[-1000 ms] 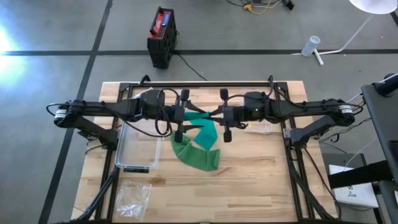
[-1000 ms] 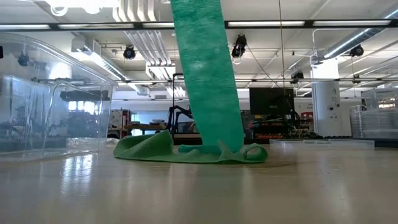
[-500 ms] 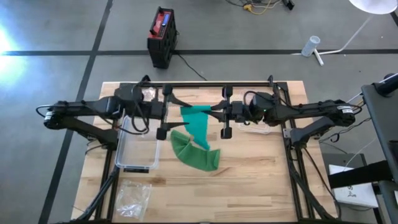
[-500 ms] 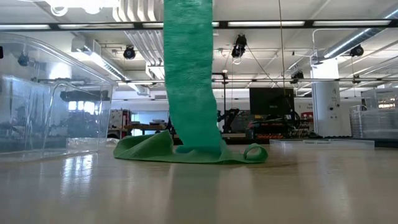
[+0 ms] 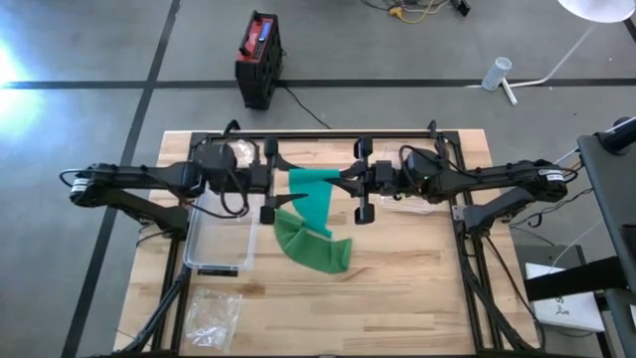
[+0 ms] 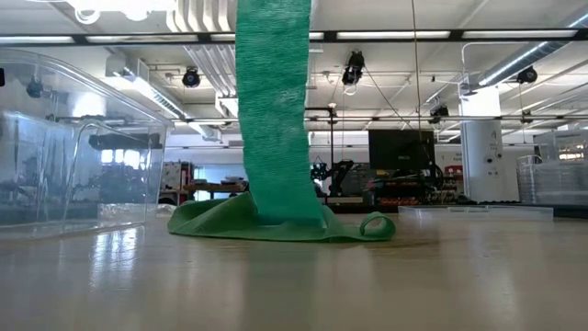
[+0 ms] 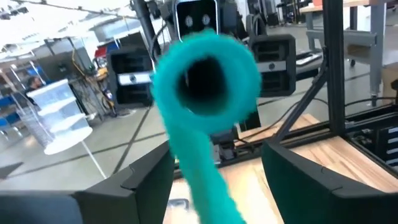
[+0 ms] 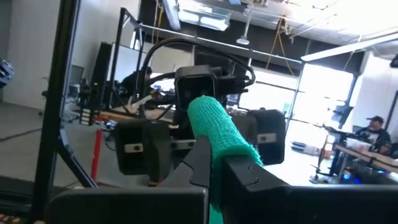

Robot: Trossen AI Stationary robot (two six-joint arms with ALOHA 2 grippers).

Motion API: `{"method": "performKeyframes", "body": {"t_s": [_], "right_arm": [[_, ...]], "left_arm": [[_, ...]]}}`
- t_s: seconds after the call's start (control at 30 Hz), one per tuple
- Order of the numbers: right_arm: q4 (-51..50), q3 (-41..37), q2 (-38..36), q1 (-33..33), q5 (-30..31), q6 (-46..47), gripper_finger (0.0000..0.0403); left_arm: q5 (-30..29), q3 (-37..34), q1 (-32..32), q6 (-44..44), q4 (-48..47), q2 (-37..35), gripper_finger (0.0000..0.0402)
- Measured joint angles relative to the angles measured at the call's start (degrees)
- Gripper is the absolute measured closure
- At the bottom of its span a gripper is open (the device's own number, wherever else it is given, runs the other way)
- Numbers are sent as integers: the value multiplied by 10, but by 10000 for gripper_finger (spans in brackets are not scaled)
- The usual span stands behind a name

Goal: Roll bandage
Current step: Roll the light green bandage

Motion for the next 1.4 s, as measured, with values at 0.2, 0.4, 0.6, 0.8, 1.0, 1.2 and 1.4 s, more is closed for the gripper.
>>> {"method": "performKeyframes", "body": {"t_s": [0.2,0.4,0.6,0.8,1.0,1.2,1.4], "right_arm": [[9,0,0,0,9,-15,400],[7,7,-4,0,9,-20,400],[-7,8,-15,0,10,-27,400],[-32,8,-28,0,40,-41,400],[-39,8,-29,0,68,-65,400],[-63,8,-29,-1,106,-96,400],[-69,8,-30,-3,109,-98,400]], "left_arm": [[-42,0,0,-25,-3,20,217],[-44,0,0,-22,-20,34,262],[-44,-2,0,-21,-21,38,279],[-42,-2,0,-29,-30,39,324],[-25,-2,-9,-31,-37,60,392],[-25,-2,-32,-31,-37,65,399],[-25,-2,-56,-31,-36,55,400]]}}
